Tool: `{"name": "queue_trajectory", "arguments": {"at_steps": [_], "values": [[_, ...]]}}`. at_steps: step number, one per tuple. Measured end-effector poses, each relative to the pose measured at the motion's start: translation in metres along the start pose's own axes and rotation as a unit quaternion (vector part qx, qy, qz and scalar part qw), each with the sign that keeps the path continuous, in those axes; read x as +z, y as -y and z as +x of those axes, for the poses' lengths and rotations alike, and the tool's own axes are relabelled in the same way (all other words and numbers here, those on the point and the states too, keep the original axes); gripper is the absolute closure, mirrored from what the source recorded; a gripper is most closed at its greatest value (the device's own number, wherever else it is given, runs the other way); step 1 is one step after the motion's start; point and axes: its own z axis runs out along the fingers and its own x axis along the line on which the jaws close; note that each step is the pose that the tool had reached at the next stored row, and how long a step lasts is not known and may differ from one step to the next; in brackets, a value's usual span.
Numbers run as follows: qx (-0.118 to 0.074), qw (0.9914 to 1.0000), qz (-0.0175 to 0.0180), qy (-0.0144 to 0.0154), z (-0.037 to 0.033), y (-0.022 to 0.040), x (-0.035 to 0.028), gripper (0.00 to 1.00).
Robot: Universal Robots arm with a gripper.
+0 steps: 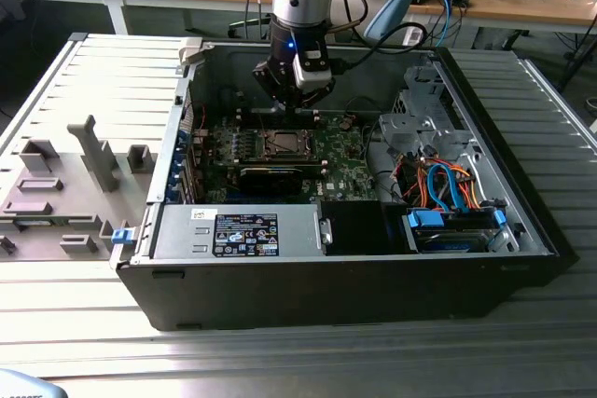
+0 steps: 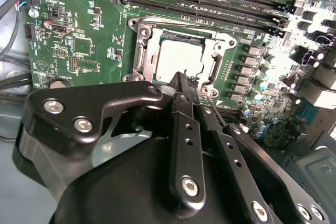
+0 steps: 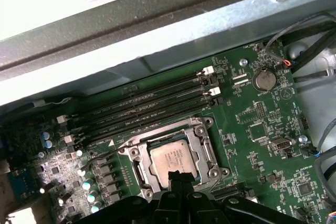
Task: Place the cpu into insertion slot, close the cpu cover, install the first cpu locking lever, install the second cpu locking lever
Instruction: 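Install the first cpu locking lever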
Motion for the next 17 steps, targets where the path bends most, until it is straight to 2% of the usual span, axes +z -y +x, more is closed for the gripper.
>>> {"name": "queue_trajectory", "arguments": {"at_steps": [17], "values": [[-0.014, 0.9999, -0.0001, 0.0006, 0.0, 0.0, 0.0, 0.89]]}}
